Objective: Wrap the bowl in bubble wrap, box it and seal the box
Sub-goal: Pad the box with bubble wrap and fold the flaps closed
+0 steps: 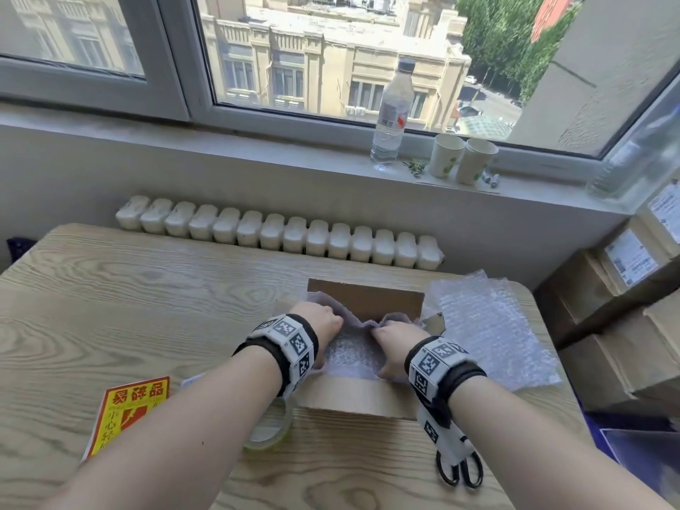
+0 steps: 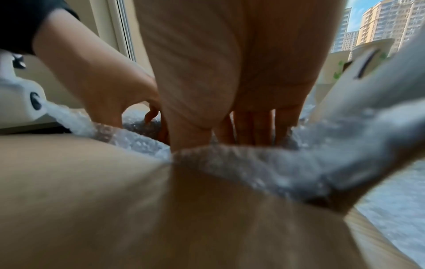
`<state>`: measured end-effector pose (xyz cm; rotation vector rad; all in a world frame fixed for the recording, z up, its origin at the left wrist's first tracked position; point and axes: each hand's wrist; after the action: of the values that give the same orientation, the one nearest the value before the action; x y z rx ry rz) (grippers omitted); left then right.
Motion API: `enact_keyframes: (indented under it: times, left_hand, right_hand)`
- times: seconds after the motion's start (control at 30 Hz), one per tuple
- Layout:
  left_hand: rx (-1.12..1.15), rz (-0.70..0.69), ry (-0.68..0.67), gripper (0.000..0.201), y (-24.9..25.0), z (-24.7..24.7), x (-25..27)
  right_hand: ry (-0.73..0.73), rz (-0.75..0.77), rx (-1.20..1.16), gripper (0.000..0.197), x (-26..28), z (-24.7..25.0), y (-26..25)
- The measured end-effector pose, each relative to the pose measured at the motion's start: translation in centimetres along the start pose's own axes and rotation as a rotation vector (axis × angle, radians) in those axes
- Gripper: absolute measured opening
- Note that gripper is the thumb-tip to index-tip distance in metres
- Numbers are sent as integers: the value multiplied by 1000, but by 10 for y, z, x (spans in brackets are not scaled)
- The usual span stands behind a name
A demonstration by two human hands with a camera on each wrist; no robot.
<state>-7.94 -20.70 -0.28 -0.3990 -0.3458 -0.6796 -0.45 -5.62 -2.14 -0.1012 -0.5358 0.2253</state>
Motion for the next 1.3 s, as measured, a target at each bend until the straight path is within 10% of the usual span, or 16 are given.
enact_keyframes:
  times: [0.9, 1.3]
  left_hand:
    - [-3, -40, -133, 43, 20, -32, -30]
    - [152, -188, 120, 48, 12, -17, -9]
  right_hand:
    - [-123, -12, -127, 32, -27, -23, 12]
    - [81, 88, -37, 51, 10, 20, 2]
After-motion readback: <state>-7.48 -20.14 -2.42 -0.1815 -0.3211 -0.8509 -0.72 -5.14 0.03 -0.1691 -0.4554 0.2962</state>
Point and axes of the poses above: each hand's wrist, its own x-axis away from the middle knuckle, its own z-axis out of the back of the hand, y = z × x, and after that the axes turned 15 degrees about z, right-handed
